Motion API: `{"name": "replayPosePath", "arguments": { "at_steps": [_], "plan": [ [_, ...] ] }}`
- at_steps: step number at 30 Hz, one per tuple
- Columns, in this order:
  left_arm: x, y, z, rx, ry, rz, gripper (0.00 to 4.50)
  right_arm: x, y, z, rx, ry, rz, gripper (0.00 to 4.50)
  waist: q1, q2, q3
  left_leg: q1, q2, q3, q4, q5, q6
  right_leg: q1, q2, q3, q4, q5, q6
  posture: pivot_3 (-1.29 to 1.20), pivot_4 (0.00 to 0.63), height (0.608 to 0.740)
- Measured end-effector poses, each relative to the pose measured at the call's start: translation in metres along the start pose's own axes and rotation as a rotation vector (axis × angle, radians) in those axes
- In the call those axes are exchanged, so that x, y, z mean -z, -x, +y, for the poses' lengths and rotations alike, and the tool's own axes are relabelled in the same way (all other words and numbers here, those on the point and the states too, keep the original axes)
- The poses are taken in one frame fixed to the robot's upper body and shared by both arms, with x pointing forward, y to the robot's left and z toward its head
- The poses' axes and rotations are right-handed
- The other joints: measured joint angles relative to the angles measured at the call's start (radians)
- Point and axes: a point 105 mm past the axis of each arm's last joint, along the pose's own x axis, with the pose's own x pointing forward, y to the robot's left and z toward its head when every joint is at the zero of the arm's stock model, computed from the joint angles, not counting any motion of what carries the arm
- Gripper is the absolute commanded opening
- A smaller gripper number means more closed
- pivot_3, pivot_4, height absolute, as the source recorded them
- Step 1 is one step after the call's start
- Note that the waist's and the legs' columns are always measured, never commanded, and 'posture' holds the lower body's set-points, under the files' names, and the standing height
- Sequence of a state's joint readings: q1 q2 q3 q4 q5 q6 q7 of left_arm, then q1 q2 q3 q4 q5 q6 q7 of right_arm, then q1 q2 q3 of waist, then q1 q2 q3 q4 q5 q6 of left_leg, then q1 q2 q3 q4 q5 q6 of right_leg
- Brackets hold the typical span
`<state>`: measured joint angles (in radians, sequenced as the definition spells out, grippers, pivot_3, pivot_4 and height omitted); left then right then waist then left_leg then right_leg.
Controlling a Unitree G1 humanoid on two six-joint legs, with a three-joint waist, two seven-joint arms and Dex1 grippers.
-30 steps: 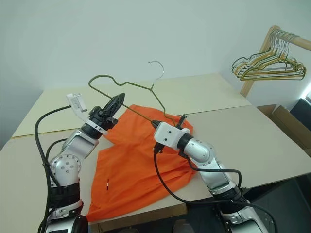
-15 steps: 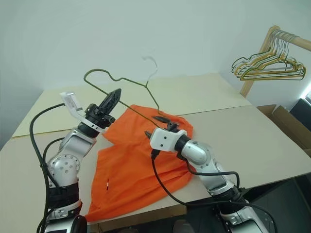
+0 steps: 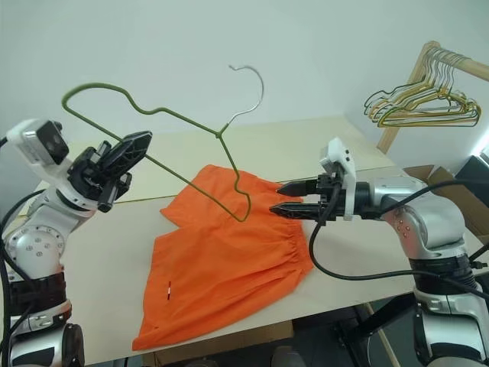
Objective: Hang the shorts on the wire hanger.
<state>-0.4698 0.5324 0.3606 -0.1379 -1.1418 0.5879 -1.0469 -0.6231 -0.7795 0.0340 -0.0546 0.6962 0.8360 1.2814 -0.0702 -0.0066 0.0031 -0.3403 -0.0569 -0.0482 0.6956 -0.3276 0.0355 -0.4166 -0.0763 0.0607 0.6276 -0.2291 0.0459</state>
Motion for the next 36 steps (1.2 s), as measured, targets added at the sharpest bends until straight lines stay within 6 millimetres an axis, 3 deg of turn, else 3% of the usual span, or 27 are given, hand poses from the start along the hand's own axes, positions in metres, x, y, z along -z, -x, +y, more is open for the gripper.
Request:
{"name": "replayPosePath", "arguments": {
  "at_steps": [4, 8, 14, 30, 33, 36],
  "plan": [
    [-0.003, 0.0, -0.001, 0.037, 0.005, -0.028, 0.0, 0.005, -0.006, 0.001, -0.109, -0.079, 0.012, 3.24, 0.001, 0.0, 0.0, -0.003, 0.0, -0.001, 0.0, 0.002, -0.004, -0.004, -0.001, 0.0, 0.001, 0.0, 0.0, -0.06, 0.0, 0.74],
    [-0.003, -0.002, -0.003, 0.063, 0.023, -0.057, 0.0, 0.014, -0.029, 0.0, -0.172, -0.111, 0.005, 3.24, 0.0, 0.0, 0.0, -0.004, 0.001, -0.001, 0.0, 0.003, -0.006, -0.006, -0.001, 0.0, 0.002, 0.0, 0.0, -0.06, 0.0, 0.74],
    [-0.001, -0.003, -0.006, 0.086, 0.049, -0.056, 0.0, 0.01, -0.047, -0.002, -0.211, -0.117, -0.027, 3.24, 0.002, 0.0, 0.0, -0.006, 0.0, -0.002, 0.0, 0.005, -0.009, -0.007, -0.002, 0.0, 0.002, 0.0, 0.0, -0.06, 0.0, 0.74],
    [0.002, -0.006, -0.006, 0.099, 0.061, -0.069, 0.0, -0.002, -0.055, 0.001, -0.26, -0.096, -0.049, 3.24, 0.001, 0.0, 0.0, -0.006, 0.0, -0.002, 0.0, 0.005, -0.009, -0.007, -0.001, -0.001, 0.002, 0.0, 0.0, -0.06, 0.0, 0.74],
    [0.002, -0.007, -0.006, 0.096, 0.063, -0.074, 0.0, -0.001, -0.055, 0.002, -0.268, -0.095, -0.048, 2.69, 0.001, 0.0, 0.0, -0.006, 0.0, -0.002, 0.0, 0.005, -0.009, -0.007, -0.001, -0.001, 0.002, 0.0, 0.0, -0.06, 0.0, 0.74],
    [0.004, -0.008, -0.005, 0.093, 0.068, -0.08, 0.0, -0.001, -0.056, 0.003, -0.278, -0.09, -0.043, 1.68, 0.001, 0.0, 0.0, -0.006, 0.0, -0.002, 0.0, 0.005, -0.009, -0.007, -0.001, -0.001, 0.002, 0.0, 0.0, -0.06, 0.0, 0.74]
  ]
}}
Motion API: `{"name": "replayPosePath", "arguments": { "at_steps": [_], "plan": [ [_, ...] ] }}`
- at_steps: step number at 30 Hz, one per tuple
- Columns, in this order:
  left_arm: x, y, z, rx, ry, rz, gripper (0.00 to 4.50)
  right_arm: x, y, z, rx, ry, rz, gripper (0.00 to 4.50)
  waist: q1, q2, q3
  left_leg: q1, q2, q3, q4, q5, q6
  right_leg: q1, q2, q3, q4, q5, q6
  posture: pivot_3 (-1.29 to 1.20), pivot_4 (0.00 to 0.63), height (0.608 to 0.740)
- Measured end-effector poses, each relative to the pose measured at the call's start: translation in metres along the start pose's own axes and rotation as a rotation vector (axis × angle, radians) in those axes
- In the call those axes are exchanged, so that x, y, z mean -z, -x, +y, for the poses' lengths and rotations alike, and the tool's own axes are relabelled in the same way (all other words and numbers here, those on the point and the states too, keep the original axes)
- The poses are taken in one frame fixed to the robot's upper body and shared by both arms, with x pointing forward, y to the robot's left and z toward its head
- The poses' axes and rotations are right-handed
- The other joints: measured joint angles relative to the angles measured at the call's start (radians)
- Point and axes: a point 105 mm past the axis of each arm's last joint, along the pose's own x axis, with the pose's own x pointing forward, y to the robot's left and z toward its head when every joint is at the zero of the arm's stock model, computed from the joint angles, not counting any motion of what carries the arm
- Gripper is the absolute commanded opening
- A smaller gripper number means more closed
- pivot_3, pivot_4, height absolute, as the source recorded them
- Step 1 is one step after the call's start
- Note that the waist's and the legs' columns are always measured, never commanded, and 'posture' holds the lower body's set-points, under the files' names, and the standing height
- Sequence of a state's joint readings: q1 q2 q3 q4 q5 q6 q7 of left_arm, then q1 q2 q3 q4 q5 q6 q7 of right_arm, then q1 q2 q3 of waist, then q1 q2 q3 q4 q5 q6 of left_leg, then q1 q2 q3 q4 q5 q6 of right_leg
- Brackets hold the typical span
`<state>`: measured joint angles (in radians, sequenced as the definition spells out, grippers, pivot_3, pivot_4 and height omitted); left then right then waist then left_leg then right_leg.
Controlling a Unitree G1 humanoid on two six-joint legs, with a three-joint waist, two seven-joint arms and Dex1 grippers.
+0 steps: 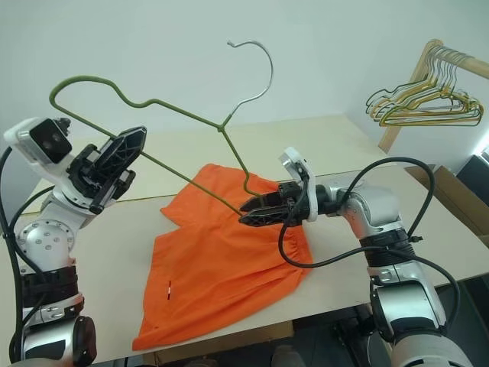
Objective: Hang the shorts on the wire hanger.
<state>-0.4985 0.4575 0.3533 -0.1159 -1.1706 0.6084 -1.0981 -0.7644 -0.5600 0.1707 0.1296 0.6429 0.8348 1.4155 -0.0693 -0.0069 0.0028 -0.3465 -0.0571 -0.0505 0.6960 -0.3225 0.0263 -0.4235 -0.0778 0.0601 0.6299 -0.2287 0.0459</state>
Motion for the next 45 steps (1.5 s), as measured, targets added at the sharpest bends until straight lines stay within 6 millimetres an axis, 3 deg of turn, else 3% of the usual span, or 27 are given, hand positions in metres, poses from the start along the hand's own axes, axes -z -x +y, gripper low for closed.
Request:
{"name": "replayPosePath", "arguments": {
  "at_steps": [5, 8, 14, 17, 21, 24, 28, 32, 38, 45],
  "plan": [
    [0.003, -0.001, 0.002, -0.009, 0.005, 0.002, 0.0, 0.001, -0.003, 0.0, -0.011, 0.005, 0.006, 0.03, 0.0, 0.0, 0.0, 0.0, 0.0, 0.0, 0.0, 0.0, 0.0, 0.0, 0.0, 0.0, 0.0, 0.0, 0.0, -0.06, 0.0, 0.74],
    [0.003, 0.0, 0.003, -0.017, -0.004, 0.003, 0.0, 0.001, -0.003, 0.001, -0.022, 0.017, 0.007, 0.03, 0.0, 0.0, 0.0, 0.0, 0.0, 0.0, 0.0, 0.0, 0.0, 0.0, 0.0, 0.0, 0.0, 0.0, 0.0, -0.06, 0.0, 0.74],
    [0.005, 0.003, 0.003, -0.009, 0.001, 0.026, 1.62, 0.002, -0.003, 0.001, -0.023, 0.016, 0.003, 0.0, -0.001, 0.0, 0.0, 0.0, 0.0, 0.0, 0.0, 0.0, 0.0, 0.0, 0.0, 0.0, 0.0, 0.0, 0.0, -0.06, 0.0, 0.74],
    [0.017, 0.01, 0.01, -0.061, 0.017, 0.094, 2.52, -0.001, -0.002, 0.001, -0.014, 0.021, -0.018, 0.0, -0.001, 0.0, 0.0, 0.0, 0.0, 0.0, 0.0, 0.0, 0.0, 0.0, 0.0, 0.0, 0.0, 0.0, 0.0, -0.06, 0.0, 0.74],
    [0.054, 0.044, 0.023, -0.224, 0.029, 0.342, 3.69, -0.011, 0.009, 0.0, 0.032, 0.023, -0.088, 0.0, -0.001, 0.0, 0.0, 0.0, 0.0, 0.0, -0.001, 0.0, 0.0, -0.001, 0.0, 0.0, 0.0, 0.0, 0.0, -0.06, 0.0, 0.74],
    [0.075, 0.072, 0.025, -0.283, -0.019, 0.572, 4.48, -0.006, 0.036, 0.005, 0.126, -0.018, -0.108, 0.0, 0.009, 0.0, 0.0, -0.003, -0.001, -0.001, -0.001, 0.0, 0.0, -0.002, -0.001, -0.001, -0.001, 0.0, 0.0, -0.06, 0.0, 0.74],
    [0.079, 0.081, 0.026, -0.287, -0.131, 0.723, 4.48, 0.001, 0.06, 0.011, 0.249, -0.111, -0.088, 0.0, 0.025, 0.001, 0.0, -0.005, 0.0, -0.001, -0.001, -0.001, 0.002, -0.003, -0.006, -0.001, -0.001, 0.0, 0.0, -0.07, 0.0, 0.74],
    [0.097, 0.095, 0.014, -0.226, -0.214, 0.931, 4.48, 0.035, 0.097, 0.03, 0.421, -0.222, -0.028, 0.0, 0.039, 0.001, 0.001, -0.006, 0.0, -0.001, -0.001, -0.004, 0.006, -0.003, -0.009, -0.003, -0.003, 0.0, 0.0, -0.09, 0.0, 0.74],
    [0.101, 0.094, 0.002, -0.173, -0.231, 0.968, 4.48, 0.08, 0.143, 0.061, 0.54, -0.612, 0.037, 0.0, 0.038, 0.003, 0.001, -0.003, 0.001, 0.001, 0.0, -0.005, 0.01, 0.001, -0.01, -0.003, -0.003, 0.0, 0.0, -0.1, 0.0, 0.74],
    [0.103, 0.091, -0.005, -0.129, -0.226, 0.98, 4.48, 0.118, 0.174, 0.071, 0.634, -0.947, 0.002, 0.0, 0.024, 0.003, 0.001, -0.001, 0.001, 0.002, 0.0, -0.005, 0.011, 0.002, -0.008, -0.002, -0.003, 0.0, 0.0, -0.1, 0.0, 0.74]
  ]
}}
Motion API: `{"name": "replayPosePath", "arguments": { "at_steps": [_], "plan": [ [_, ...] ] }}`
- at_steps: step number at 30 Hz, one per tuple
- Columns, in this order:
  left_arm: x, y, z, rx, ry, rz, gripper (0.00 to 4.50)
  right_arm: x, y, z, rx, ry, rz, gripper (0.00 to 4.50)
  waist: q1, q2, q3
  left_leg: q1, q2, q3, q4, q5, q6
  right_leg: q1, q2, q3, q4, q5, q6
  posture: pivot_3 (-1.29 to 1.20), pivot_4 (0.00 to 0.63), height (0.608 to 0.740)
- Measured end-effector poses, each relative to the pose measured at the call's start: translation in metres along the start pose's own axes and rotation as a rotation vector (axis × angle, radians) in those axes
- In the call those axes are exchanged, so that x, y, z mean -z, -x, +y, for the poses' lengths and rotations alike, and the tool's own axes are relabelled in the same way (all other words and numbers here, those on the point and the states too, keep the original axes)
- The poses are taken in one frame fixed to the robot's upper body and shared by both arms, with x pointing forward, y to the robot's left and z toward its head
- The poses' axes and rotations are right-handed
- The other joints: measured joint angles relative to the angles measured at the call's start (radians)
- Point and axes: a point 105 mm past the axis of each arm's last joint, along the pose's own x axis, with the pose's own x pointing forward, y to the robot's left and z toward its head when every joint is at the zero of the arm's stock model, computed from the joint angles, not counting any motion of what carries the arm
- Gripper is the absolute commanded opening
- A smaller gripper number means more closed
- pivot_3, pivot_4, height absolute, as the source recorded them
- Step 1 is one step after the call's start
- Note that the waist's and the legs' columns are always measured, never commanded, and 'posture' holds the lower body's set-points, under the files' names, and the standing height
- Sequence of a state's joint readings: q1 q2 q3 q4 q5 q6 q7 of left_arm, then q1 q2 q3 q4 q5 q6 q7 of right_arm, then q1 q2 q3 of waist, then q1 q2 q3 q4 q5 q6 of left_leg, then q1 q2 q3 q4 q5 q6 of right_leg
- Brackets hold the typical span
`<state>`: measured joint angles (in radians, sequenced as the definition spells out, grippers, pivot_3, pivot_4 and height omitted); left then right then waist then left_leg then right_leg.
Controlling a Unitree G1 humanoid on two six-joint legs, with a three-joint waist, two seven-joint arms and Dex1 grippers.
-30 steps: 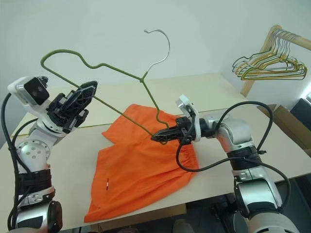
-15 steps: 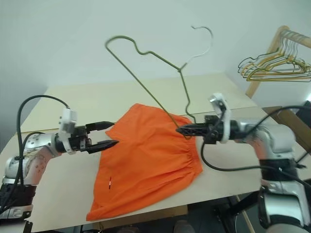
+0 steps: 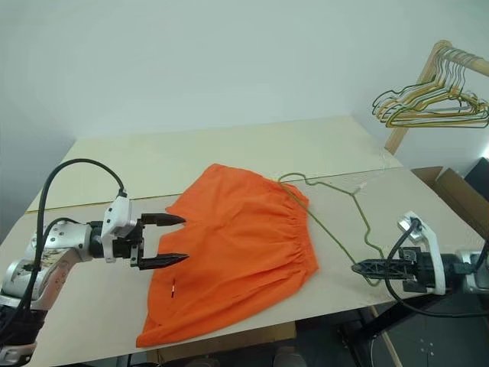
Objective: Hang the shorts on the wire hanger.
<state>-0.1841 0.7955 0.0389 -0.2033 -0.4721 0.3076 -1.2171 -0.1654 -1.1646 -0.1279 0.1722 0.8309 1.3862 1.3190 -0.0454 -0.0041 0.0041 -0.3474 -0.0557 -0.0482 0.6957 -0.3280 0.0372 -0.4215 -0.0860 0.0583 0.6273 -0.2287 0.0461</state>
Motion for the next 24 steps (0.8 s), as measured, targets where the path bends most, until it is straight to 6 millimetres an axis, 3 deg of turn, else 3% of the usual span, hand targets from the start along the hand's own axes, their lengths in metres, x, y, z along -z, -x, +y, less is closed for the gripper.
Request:
{"name": "replayPosePath", "arguments": {
  "at_steps": [9, 14, 24],
  "plan": [
    [0.005, -0.003, -0.009, 0.031, 0.015, 0.008, 4.48, 0.014, 0.019, -0.026, 0.075, -0.174, -0.008, 0.0, 0.0, 0.002, 0.0, 0.0, 0.0, 0.0, 0.0, 0.0, 0.0, 0.0, 0.004, 0.001, 0.0, 0.0, 0.0, -0.11, 0.0, 0.74],
    [0.007, -0.004, -0.011, 0.034, 0.022, 0.009, 4.48, 0.016, 0.026, -0.029, 0.104, -0.191, 0.001, 0.0, 0.001, 0.003, 0.0, 0.0, 0.0, 0.001, 0.0, 0.0, 0.0, 0.0, 0.005, 0.001, 0.0, 0.0, 0.0, -0.11, 0.0, 0.74],
    [0.009, -0.005, -0.012, 0.034, 0.028, 0.016, 4.48, 0.021, 0.019, -0.026, 0.091, -0.178, 0.054, 0.0, 0.002, 0.003, -0.001, 0.0, 0.0, 0.001, 0.001, 0.0, 0.0, 0.0, 0.005, 0.001, 0.0, 0.0, 0.0, -0.1, 0.0, 0.74]
  ]
}}
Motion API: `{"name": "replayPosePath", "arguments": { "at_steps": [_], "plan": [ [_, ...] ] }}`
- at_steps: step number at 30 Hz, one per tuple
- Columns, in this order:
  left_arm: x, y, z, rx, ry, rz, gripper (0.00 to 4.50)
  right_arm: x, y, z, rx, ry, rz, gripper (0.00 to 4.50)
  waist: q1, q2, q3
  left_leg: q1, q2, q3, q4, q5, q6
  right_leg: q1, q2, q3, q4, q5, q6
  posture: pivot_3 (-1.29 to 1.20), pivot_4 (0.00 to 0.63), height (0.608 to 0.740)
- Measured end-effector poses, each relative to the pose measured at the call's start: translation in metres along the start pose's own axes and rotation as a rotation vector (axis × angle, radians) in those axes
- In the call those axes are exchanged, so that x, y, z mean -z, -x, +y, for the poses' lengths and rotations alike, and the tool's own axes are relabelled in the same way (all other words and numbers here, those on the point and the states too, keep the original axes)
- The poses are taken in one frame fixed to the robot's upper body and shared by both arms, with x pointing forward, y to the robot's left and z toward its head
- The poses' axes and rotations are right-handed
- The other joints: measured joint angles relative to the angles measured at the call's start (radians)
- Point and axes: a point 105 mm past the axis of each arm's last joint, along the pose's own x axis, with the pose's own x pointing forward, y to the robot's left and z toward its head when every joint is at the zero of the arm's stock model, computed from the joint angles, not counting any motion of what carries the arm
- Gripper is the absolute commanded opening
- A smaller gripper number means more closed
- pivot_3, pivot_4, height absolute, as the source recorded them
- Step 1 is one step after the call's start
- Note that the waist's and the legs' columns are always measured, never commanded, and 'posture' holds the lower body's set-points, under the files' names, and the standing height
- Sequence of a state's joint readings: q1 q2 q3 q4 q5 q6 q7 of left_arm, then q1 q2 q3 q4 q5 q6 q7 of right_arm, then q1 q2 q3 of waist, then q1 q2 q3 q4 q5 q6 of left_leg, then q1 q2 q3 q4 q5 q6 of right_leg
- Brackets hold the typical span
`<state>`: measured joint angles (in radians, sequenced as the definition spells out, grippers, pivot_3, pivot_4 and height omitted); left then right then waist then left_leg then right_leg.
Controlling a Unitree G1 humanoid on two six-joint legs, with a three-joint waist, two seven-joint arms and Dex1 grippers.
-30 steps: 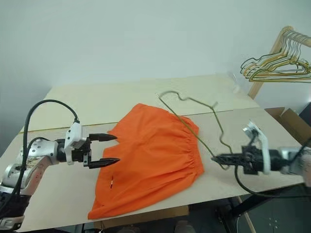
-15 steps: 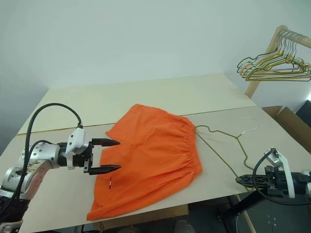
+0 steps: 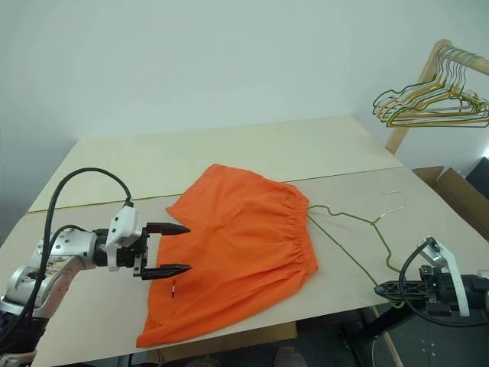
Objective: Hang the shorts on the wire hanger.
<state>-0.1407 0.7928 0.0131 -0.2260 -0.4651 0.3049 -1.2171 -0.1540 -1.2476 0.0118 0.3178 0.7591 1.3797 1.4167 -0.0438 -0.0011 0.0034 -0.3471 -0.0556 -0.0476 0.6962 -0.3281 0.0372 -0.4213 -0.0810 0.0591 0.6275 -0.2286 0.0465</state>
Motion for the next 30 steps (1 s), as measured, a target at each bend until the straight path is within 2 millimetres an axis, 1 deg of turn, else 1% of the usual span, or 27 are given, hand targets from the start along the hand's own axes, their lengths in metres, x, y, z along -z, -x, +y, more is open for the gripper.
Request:
{"name": "replayPosePath", "arguments": {
  "at_steps": [4, 10, 14, 19, 22, 25, 27, 30],
  "plan": [
    [0.001, 0.0, 0.0, -0.004, 0.003, 0.002, 4.48, 0.001, -0.002, 0.002, -0.008, 0.007, 0.015, 0.0, 0.001, 0.0, 0.0, 0.0, 0.0, 0.0, 0.0, 0.0, 0.0, 0.0, 0.0, 0.0, 0.0, 0.0, 0.0, -0.1, 0.0, 0.74],
    [0.005, 0.001, -0.001, -0.011, 0.007, 0.019, 4.48, 0.002, -0.011, 0.012, -0.079, 0.035, 0.043, 0.0, 0.0, 0.0, 0.0, 0.0, 0.0, 0.0, 0.0, 0.0, 0.0, 0.0, 0.0, 0.0, 0.0, 0.0, 0.0, -0.09, 0.0, 0.74],
    [0.006, -0.002, -0.001, -0.003, -0.003, 0.034, 4.48, -0.01, -0.029, 0.016, -0.127, 0.05, 0.054, 0.0, -0.003, 0.0, 0.0, 0.002, 0.0, 0.001, 0.0, 0.0, 0.0, 0.001, 0.002, 0.001, 0.0, 0.0, 0.0, -0.08, 0.0, 0.74],
    [0.004, -0.003, 0.001, -0.002, -0.023, 0.047, 4.48, -0.021, -0.044, 0.005, -0.098, 0.034, 0.079, 0.0, 0.002, 0.0, 0.0, 0.0, 0.0, 0.001, 0.0, 0.0, 0.0, -0.001, 0.001, 0.001, 0.0, 0.0, 0.0, -0.06, 0.0, 0.74],
    [0.004, -0.002, 0.002, -0.005, -0.026, 0.052, 4.48, -0.026, -0.051, 0.003, -0.098, 0.044, 0.09, 0.0, 0.003, 0.0, 0.0, 0.0, 0.0, 0.001, 0.001, 0.0, 0.0, -0.001, 0.001, 0.001, 0.0, 0.0, 0.0, -0.06, 0.0, 0.74],
    [0.005, -0.002, 0.001, -0.009, -0.026, 0.056, 4.48, -0.034, -0.064, -0.001, -0.101, 0.052, 0.094, 0.0, 0.001, 0.0, 0.0, 0.0, 0.0, 0.001, 0.001, 0.0, 0.0, -0.001, 0.001, 0.001, 0.001, 0.0, 0.0, -0.04, 0.0, 0.74],
    [0.005, -0.002, 0.0, -0.011, -0.028, 0.058, 4.48, -0.038, -0.068, -0.003, -0.097, 0.044, 0.086, 0.0, 0.002, 0.0, 0.0, 0.0, 0.0, 0.001, 0.0, 0.0, 0.0, -0.001, 0.001, 0.001, 0.001, 0.0, 0.0, -0.03, 0.0, 0.74],
    [0.005, -0.001, -0.001, -0.02, -0.029, 0.061, 4.48, -0.052, -0.074, -0.002, -0.103, 0.042, 0.047, 0.0, 0.001, 0.0, 0.0, 0.0, 0.0, 0.001, 0.0, 0.0, 0.0, -0.001, 0.001, 0.001, 0.001, 0.0, 0.0, -0.02, 0.0, 0.74]
  ]
}}
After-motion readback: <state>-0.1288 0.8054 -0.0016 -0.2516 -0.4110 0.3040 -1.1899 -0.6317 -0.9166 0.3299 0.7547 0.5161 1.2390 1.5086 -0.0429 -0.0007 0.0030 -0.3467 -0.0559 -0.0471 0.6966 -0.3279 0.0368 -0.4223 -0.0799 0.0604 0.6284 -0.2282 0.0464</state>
